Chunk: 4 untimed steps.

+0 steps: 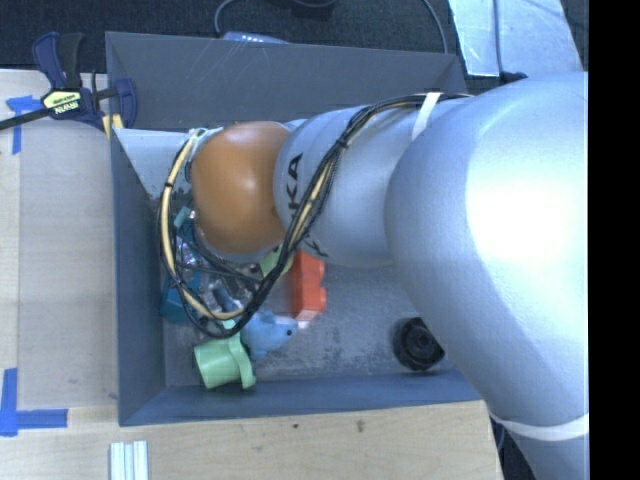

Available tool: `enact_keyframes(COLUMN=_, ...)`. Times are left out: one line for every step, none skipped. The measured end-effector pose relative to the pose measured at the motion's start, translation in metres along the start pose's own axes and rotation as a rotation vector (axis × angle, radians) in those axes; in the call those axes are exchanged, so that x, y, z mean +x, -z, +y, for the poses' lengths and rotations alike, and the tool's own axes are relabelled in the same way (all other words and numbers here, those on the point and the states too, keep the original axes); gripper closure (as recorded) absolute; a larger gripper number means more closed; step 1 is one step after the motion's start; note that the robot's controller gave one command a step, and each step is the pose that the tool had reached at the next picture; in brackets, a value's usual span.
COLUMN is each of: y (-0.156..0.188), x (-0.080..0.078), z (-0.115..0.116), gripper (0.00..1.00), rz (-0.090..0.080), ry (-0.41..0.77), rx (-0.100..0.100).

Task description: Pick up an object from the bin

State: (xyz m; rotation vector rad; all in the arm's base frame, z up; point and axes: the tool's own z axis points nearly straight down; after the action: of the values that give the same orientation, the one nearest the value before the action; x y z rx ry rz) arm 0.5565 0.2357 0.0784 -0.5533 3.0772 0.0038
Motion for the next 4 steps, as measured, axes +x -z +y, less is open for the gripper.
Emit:
enact_keyframes(y=0.0, x=0.0, z=0.0, gripper=1.0, rz=0.0, ry=0.0, rx=0.0)
enact_keyframes(y=0.0, x=0.0, z=0.0, gripper=1.0, rz=0.0, ry=0.0, rx=0.0)
enact_keyframes(y=0.0, x=0.0, z=0.0, gripper=1.0, rz=0.0, ry=0.0, rx=0.0)
enact_keyframes(y=0.0, x=0.0, z=-0.0001, gripper=1.0, rz=0.0, ry=0.0, rx=0.0)
